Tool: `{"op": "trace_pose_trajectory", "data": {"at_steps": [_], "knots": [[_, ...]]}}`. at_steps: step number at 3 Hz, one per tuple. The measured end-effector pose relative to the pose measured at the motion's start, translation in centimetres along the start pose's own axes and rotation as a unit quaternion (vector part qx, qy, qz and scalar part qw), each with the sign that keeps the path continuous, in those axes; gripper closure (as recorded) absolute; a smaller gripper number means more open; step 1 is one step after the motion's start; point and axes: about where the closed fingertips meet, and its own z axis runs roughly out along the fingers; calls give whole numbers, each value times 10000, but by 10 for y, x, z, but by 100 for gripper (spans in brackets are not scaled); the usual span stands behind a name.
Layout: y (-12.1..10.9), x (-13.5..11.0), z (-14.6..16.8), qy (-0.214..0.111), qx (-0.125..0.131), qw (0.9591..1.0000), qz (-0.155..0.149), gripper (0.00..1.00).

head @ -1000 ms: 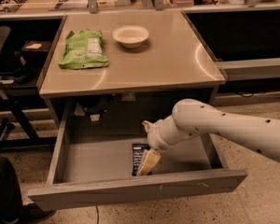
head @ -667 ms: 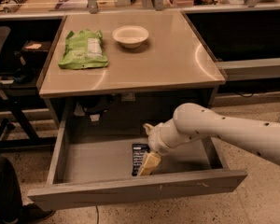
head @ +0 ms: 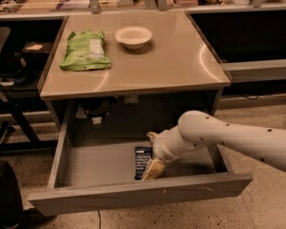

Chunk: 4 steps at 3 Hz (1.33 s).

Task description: Pick rxbar blueberry from top drawer and place on counter

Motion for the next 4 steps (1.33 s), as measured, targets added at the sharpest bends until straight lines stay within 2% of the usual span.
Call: {"op": "trace_pose_trajectory", "data": {"at_steps": [1,4], "knots": [[0,0,0,0,0,10000,0,24],[0,0,0,0,-1,10000,0,94]]}}
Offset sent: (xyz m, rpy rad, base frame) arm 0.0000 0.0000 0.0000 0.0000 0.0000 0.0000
